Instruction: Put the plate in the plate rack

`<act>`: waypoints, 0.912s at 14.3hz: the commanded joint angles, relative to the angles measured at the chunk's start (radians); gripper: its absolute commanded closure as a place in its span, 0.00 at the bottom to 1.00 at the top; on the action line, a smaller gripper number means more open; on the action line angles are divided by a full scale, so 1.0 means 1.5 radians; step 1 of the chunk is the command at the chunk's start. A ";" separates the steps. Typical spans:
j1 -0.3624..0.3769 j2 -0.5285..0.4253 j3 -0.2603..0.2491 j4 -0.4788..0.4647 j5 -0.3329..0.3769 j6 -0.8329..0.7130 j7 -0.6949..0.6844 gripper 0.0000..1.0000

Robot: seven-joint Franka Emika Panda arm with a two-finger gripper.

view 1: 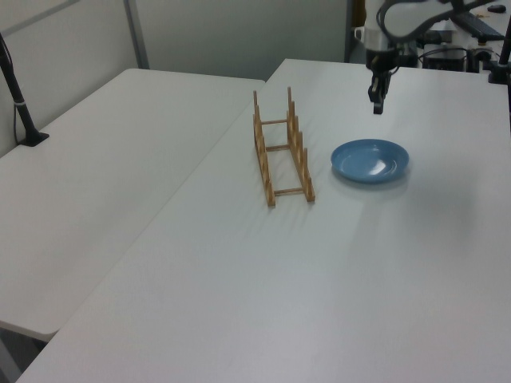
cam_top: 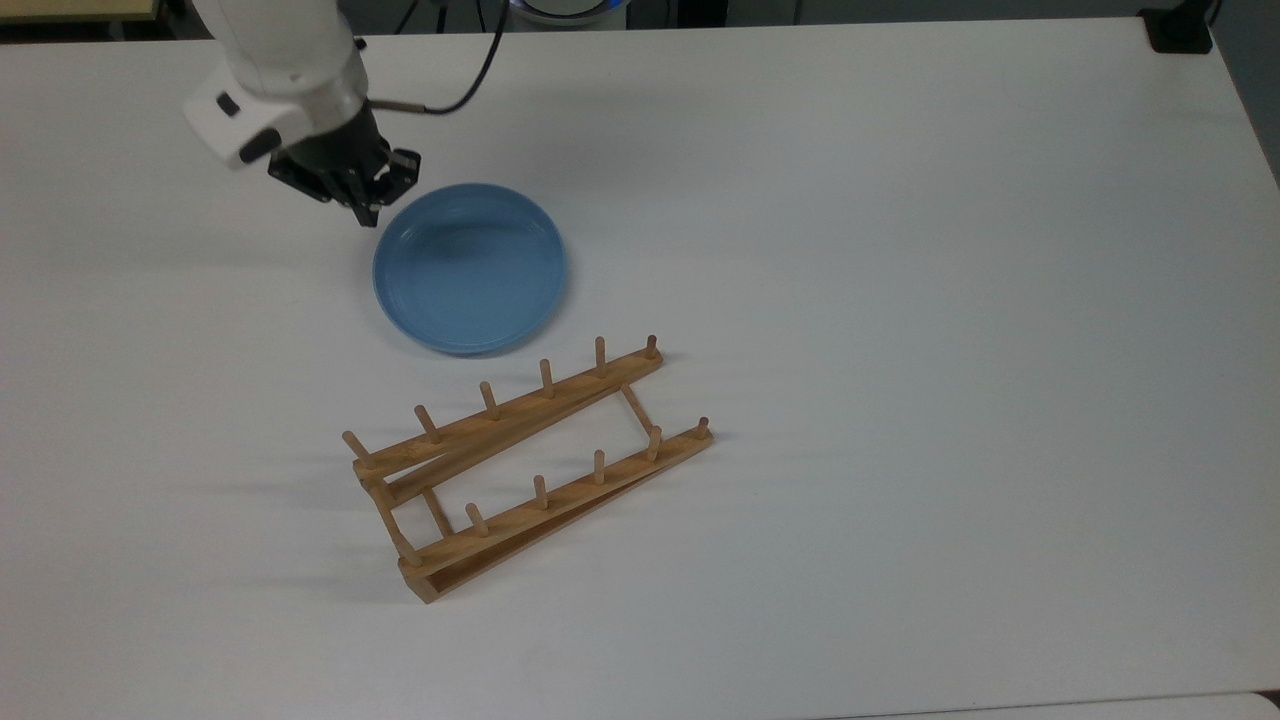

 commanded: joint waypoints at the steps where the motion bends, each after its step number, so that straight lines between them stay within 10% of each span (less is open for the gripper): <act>1: -0.003 -0.019 0.000 0.022 0.021 -0.035 -0.025 1.00; 3: -0.001 -0.011 -0.001 -0.003 0.015 -0.027 -0.026 0.94; 4: -0.002 -0.005 -0.001 -0.030 0.012 -0.013 -0.026 0.67; 8: -0.006 0.023 -0.002 -0.090 0.010 0.082 -0.019 0.23; 13: -0.021 0.056 -0.002 -0.096 0.010 0.106 -0.017 0.15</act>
